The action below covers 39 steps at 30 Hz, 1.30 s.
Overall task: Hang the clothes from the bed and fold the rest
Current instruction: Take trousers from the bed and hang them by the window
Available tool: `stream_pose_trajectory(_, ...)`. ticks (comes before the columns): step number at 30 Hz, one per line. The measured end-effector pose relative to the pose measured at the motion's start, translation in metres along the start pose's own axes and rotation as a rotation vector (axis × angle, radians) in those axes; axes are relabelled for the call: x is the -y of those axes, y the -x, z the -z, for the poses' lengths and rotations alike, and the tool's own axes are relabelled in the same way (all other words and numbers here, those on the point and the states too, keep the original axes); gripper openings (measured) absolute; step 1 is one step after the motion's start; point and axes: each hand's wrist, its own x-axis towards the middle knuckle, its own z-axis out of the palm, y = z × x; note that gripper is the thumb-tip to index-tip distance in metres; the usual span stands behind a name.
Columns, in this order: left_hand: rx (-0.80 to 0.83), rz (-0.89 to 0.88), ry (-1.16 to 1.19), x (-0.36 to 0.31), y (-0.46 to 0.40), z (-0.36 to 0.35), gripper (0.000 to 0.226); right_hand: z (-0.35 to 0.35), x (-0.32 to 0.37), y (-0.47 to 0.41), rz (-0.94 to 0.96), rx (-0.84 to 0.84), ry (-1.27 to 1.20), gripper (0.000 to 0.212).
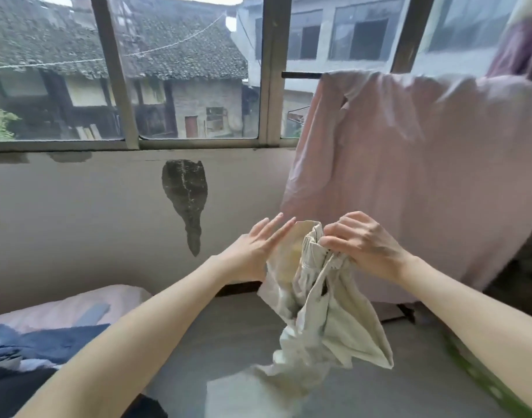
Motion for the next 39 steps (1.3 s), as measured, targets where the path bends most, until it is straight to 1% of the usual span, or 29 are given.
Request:
stream_pose_trajectory(2,0.035,-0.093,-0.022,-0.027,-0.024,0.0,0.117,0.029,-0.002,0.013,0.009,0.017,0.051,0.033)
stream_pose_trajectory(4,0.083,-0.178,-0.016,-0.055,-0.042,-0.001,0.126,0.058,-0.001,0.027,0.002,0.035,0.105,0.024)
stream_pose_trajectory(6,0.105,-0.29,-0.034,-0.084,-0.055,-0.008,0.127,0.083,0.001,0.045,-0.002,0.072,0.186,0.019)
stream_pose_trajectory(7,0.102,-0.308,-0.051,-0.086,-0.054,-0.011,0.125,0.083,0.002,0.045,0.019,0.074,0.189,0.019)
stream_pose_trajectory(8,0.099,-0.363,-0.052,-0.103,-0.06,-0.015,0.12,0.098,0.005,0.057,-0.006,0.092,0.23,0.017)
stream_pose_trajectory(9,0.093,-0.381,-0.034,-0.109,-0.061,-0.019,0.113,0.102,0.006,0.06,-0.015,0.098,0.249,0.016)
stream_pose_trajectory(12,0.074,-0.499,-0.047,-0.137,-0.066,-0.024,0.078,0.123,0.014,0.082,-0.116,0.113,0.324,0.026)
stream_pose_trajectory(14,0.061,-0.553,0.01,-0.15,-0.066,-0.024,0.057,0.136,0.015,0.095,-0.212,0.146,0.377,0.027)
stream_pose_trajectory(16,0.054,-0.538,0.134,-0.159,-0.061,-0.025,0.027,0.147,0.015,0.107,-0.352,0.196,0.379,0.026)
stream_pose_trajectory(17,0.065,-0.501,0.162,-0.162,-0.058,-0.026,0.017,0.152,0.016,0.112,-0.44,0.232,0.353,0.023)
stream_pose_trajectory(19,0.047,-0.414,0.138,-0.167,-0.053,-0.027,0.027,0.159,0.017,0.123,-0.628,0.304,0.307,0.017)
stream_pose_trajectory(20,0.009,-0.395,0.11,-0.17,-0.053,-0.027,0.028,0.162,0.018,0.13,-0.738,0.368,0.283,0.019)
stream_pose_trajectory(22,-0.061,-0.382,0.085,-0.173,-0.054,-0.021,0.026,0.165,0.018,0.14,-0.906,0.554,0.241,0.023)
stream_pose_trajectory(24,-0.084,-0.39,0.069,-0.172,-0.054,-0.013,0.031,0.165,0.017,0.145,-0.997,0.71,0.204,0.023)
stream_pose_trajectory(26,-0.089,-0.404,0.067,-0.169,-0.052,-0.006,0.032,0.164,0.017,0.147,-1.091,0.783,0.116,0.022)
stream_pose_trajectory(27,-0.09,-0.406,0.079,-0.167,-0.05,-0.002,0.031,0.161,0.017,0.148,-1.155,0.79,0.029,0.022)
stream_pose_trajectory(29,-0.088,-0.4,0.091,-0.163,-0.047,0.006,0.028,0.15,0.021,0.153,-1.286,0.756,-0.227,0.014)
stream_pose_trajectory(31,-0.082,-0.391,0.071,-0.156,-0.043,0.013,0.027,0.134,0.027,0.154,-1.349,0.736,-0.436,0.008)
stream_pose_trajectory(34,-0.041,-0.367,-0.014,-0.138,-0.034,0.022,0.026,0.11,0.034,0.145,-1.371,0.753,-0.638,0.014)
stream_pose_trajectory(36,-0.008,-0.33,-0.045,-0.122,-0.028,0.026,0.025,0.096,0.034,0.136,-1.376,0.715,-0.74,0.02)
stream_pose_trajectory(39,-0.025,-0.265,-0.061,-0.094,-0.014,0.032,0.026,0.073,0.032,0.118,-1.424,0.627,-0.961,0.032)
